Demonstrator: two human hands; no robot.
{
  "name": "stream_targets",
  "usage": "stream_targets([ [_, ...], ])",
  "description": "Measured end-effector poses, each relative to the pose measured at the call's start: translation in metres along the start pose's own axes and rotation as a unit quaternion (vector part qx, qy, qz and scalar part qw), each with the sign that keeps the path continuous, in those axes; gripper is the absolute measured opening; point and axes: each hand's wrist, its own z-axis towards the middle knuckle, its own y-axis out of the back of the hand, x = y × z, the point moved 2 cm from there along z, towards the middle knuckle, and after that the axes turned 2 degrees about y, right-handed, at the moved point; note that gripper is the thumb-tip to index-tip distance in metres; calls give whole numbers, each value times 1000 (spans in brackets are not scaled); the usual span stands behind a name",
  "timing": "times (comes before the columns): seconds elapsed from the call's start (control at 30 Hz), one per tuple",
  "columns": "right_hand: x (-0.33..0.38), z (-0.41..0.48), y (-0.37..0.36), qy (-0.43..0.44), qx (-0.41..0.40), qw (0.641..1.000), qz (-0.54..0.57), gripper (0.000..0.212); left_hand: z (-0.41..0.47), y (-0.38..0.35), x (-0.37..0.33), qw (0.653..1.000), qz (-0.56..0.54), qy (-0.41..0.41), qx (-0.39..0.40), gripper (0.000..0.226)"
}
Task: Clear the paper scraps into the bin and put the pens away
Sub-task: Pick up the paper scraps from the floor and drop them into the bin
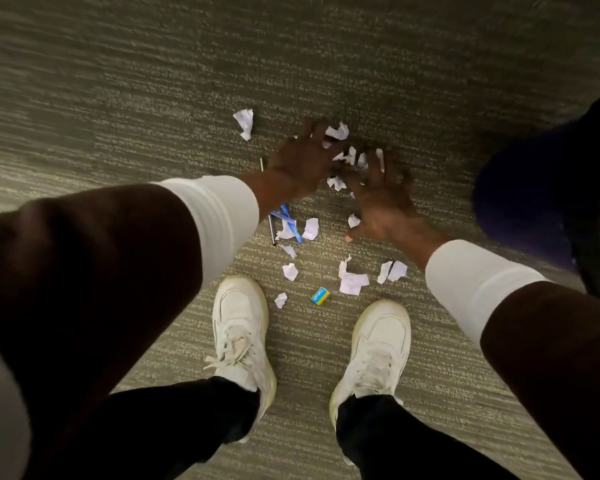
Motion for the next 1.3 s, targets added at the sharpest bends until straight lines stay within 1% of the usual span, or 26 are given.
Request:
stream_targets([
  [0.07,6,-8,-4,16,-2,1000,-23,128,-9,-2,-2,1000,-17,-1,-6,92],
  [0.1,9,-12,-6,23,-4,999,-33,120,-14,-5,-2,1000,-14,-5,-10,90],
  [0.23,25,-26,-5,33,-27,994,-100,71,-31,-20,-3,1000,-3,-14,-4,63],
  [0.27,27,-29,-6,37,-20,992,-116,66,-35,-24,-4,1000,0,-14,-3,58],
  [0.37,28,-37,-11,57,-13,989,-134,67,-45,-34,-12,1000,30,-6,-7,43],
  [0.47,27,-46,-18,55,-34,991,-118,60,-55,-44,-21,998,61,8,-8,49],
  [0.53,24,-49,-21,59,-37,990,-120,48,-62,-48,-25,998,63,0,-19,45],
  [0.63,18,-51,-20,71,-43,990,-113,39,-67,-50,-29,998,51,-18,-29,47],
  [0.73,15,-51,-16,73,-59,992,-80,41,-65,-46,-31,998,48,-35,-29,49],
  [0.83,14,-53,-14,45,-73,996,-39,47,-65,-41,-35,998,42,-32,-16,48],
  [1.0,8,-73,-5,-33,-110,992,47,43,-80,-22,-51,1000,-6,-12,-17,35],
  [1.1,12,-100,5,-61,-124,986,95,42,-96,-2,-65,999,-22,-7,-23,30],
  [1.2,12,-136,27,-97,-169,970,145,38,-115,25,-80,998,-45,-6,-33,31],
  [1.3,9,-177,63,-122,-228,944,208,36,-130,64,-94,995,-78,5,-59,32],
])
